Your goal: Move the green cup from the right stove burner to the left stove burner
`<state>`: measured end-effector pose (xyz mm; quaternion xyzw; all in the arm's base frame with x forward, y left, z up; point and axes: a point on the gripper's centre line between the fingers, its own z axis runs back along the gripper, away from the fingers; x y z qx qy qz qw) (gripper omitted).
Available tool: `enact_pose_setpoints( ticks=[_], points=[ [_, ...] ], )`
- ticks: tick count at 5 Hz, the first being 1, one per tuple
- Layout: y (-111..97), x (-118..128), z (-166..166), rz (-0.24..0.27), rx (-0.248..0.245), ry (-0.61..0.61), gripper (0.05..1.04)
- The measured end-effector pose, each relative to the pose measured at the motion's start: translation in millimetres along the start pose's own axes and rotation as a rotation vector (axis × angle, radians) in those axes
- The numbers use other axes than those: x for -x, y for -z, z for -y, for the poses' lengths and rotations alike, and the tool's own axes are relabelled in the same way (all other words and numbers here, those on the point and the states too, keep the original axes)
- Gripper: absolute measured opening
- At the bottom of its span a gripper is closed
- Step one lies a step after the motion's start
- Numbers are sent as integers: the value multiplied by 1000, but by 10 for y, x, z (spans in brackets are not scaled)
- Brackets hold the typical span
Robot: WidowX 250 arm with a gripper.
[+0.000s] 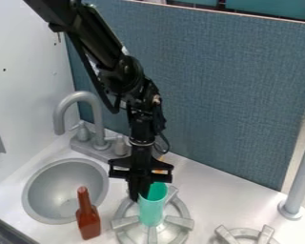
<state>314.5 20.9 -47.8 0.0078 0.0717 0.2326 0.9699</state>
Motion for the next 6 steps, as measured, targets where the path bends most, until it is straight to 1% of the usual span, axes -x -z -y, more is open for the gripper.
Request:
enact_pose_setpoints(
  ticks=[1,2,3,4,5,6],
  points=[
    [-4,20,53,-16,39,32,323],
    [-24,66,63,-41,47,46,605],
    [-191,65,70,1,67,66,895],
    [-407,241,0,35,47,117,1011],
    [-641,618,108,90,-2,287,1007],
    [-575,944,146,60,-38,399,1002]
  ],
)
